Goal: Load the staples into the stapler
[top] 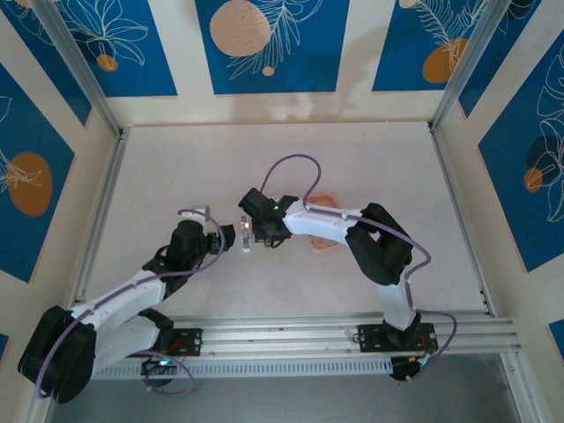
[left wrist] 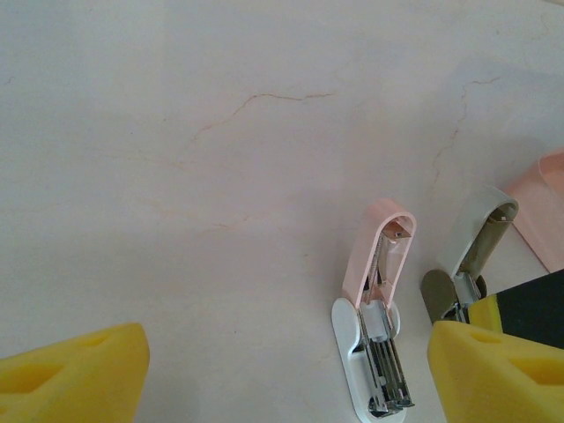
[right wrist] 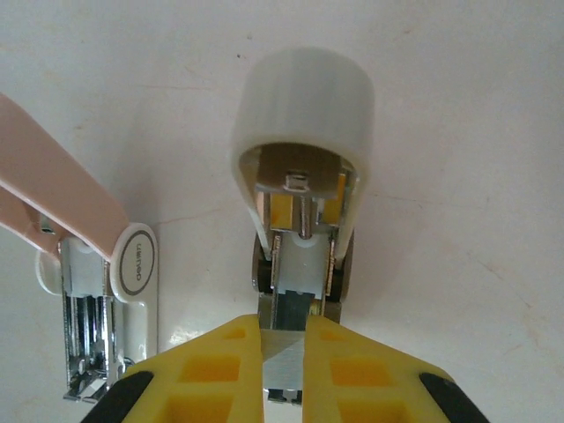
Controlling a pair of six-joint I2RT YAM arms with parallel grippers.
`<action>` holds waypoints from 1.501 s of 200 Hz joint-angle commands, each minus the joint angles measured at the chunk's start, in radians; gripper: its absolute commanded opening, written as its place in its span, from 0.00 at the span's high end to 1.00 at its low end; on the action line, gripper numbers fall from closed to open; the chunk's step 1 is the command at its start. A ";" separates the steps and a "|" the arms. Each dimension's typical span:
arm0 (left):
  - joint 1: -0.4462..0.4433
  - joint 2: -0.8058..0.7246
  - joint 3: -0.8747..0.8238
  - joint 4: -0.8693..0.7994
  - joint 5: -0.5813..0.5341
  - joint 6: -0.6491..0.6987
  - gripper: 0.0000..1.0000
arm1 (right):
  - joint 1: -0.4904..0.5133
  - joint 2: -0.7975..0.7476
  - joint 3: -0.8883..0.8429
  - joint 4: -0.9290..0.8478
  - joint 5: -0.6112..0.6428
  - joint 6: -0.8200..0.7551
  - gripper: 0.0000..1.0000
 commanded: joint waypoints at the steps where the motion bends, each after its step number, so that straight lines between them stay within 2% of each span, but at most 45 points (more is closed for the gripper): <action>1: 0.012 0.000 0.000 0.019 0.001 0.007 0.18 | -0.001 0.025 0.036 -0.024 -0.010 0.004 0.86; 48: 0.014 0.002 -0.002 0.019 -0.002 0.011 0.18 | 0.002 0.037 0.047 -0.061 0.013 0.018 0.86; 139: 0.016 0.008 0.000 0.027 0.011 0.016 0.18 | 0.024 -0.049 -0.004 0.006 0.080 -0.023 0.86; 300: 0.016 0.015 0.002 0.028 0.016 0.012 0.17 | 0.013 0.002 -0.004 -0.025 0.049 -0.005 0.86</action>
